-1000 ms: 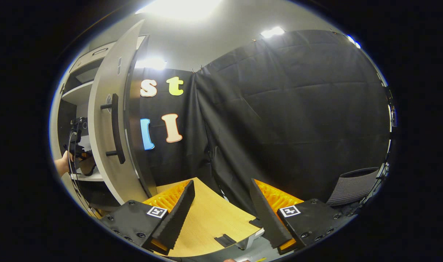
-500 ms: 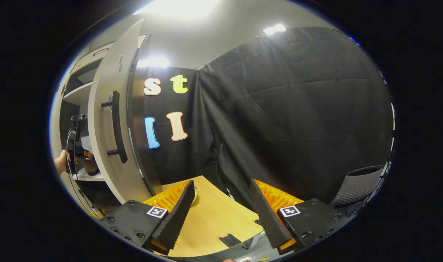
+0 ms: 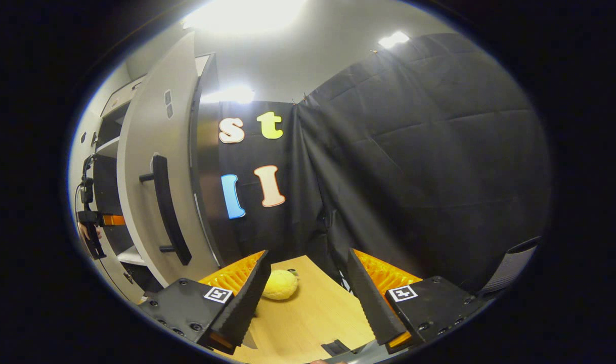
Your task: Grab one shoe with the right hand and put it into the shoe cabinet, grab the other shoe with the left hand and put it into the shoe cabinet; then close the right door with the right hand and the left door with the left hand.
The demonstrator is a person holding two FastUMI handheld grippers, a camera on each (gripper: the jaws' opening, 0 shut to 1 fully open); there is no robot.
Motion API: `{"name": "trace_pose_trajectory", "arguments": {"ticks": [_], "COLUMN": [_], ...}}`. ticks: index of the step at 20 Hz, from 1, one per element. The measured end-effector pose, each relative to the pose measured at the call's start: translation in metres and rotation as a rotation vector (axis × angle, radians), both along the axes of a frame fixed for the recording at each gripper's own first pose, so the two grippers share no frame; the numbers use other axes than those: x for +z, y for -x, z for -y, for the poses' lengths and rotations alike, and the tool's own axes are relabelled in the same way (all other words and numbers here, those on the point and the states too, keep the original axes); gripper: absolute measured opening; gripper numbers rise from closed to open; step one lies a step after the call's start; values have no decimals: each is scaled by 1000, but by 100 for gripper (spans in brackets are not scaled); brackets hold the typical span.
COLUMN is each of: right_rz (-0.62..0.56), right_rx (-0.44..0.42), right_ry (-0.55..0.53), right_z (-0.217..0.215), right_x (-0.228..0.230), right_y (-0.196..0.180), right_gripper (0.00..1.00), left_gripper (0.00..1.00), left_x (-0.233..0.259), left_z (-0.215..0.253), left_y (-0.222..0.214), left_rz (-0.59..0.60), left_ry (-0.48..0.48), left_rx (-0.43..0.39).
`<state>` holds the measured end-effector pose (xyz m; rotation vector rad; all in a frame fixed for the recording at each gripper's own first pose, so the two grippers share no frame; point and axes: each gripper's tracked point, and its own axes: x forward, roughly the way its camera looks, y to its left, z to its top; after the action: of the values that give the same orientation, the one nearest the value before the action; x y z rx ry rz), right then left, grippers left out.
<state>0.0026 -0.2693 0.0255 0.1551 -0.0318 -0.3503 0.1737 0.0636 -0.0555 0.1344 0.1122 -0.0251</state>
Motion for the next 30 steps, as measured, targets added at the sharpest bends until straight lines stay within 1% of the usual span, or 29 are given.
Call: {"name": "trace_pose_trajectory", "arguments": {"ticks": [1, 3, 4, 5, 6, 8, 9, 10, 11, 12, 13, 14, 15, 16, 17, 18, 19, 22, 23, 25, 30], "right_rz": [12, 18, 18, 22, 27, 33, 32, 30, 25, 15, 7, 1, -3, -7, -13, -10, -8, -9, -9, -6, -22], "right_rx": [26, 70, 93, 120, 148, 200, 227, 257, 291, 325, 358, 390, 416, 439, 463, 480, 491, 536, 525, 506, 454], "right_ry": [-13, -20, -16, -10, -3, 19, 27, 32, 33, 32, 34, 37, 40, 41, 34, 29, 29, 55, 77, 108, 112], "right_z": [-2, -3, -4, -6, -8, -14, -19, -24, -32, -39, -44, -49, -53, -56, -60, -63, -65, -81, -81, -81, -84], "right_x": [8, 20, 24, 30, 35, 42, 45, 47, 48, 47, 47, 47, 49, 51, 53, 57, 61, 65, 65, 68, 68], "right_y": [-7, -23, -29, -35, -42, -49, -53, -56, -60, -64, -67, -69, -71, -73, -75, -76, -77, -74, -73, -73, -66], "right_gripper": [96, 96, 92, 96, 92, 92, 92, 96, 96, 96, 92, 96, 92, 96, 96, 96, 96, 96, 96, 94, 94], "left_gripper": [100, 100, 100, 100, 100, 100, 100, 100, 100, 100, 97, 94, 94, 94, 94, 97, 94, 94, 94, 95, 95], "left_x": [2, 7, 12, 14, 19, 32, 39, 41, 38, 36, 37, 38, 39, 38, 37, 35, 29, 14, 6, 4, 1], "left_z": [0, -3, -6, -7, -8, 1, 8, 11, 7, 6, 3, 4, 9, 11, 13, 14, 14, 11, 9, 1, -24], "left_y": [15, 44, 57, 67, 80, 102, 106, 113, 119, 128, 137, 143, 148, 155, 160, 163, 169, 191, 205, 214, 231], "left_rz": [17, 52, 78, 104, 126, 154, 165, 174, 183, 188, 191, 193, 194, 190, 182, 168, 156, 140, 140, 140, 135], "left_ry": [20, 67, 72, 60, 43, 14, 13, 22, 32, 34, 26, 14, 6, 9, 15, 18, 22, 42, 47, 50, 60], "left_rx": [2, 34, 54, 66, 79, 100, 114, 125, 133, 144, 160, 178, 195, 212, 223, 231, 239, 254, 264, 290, 321]}}
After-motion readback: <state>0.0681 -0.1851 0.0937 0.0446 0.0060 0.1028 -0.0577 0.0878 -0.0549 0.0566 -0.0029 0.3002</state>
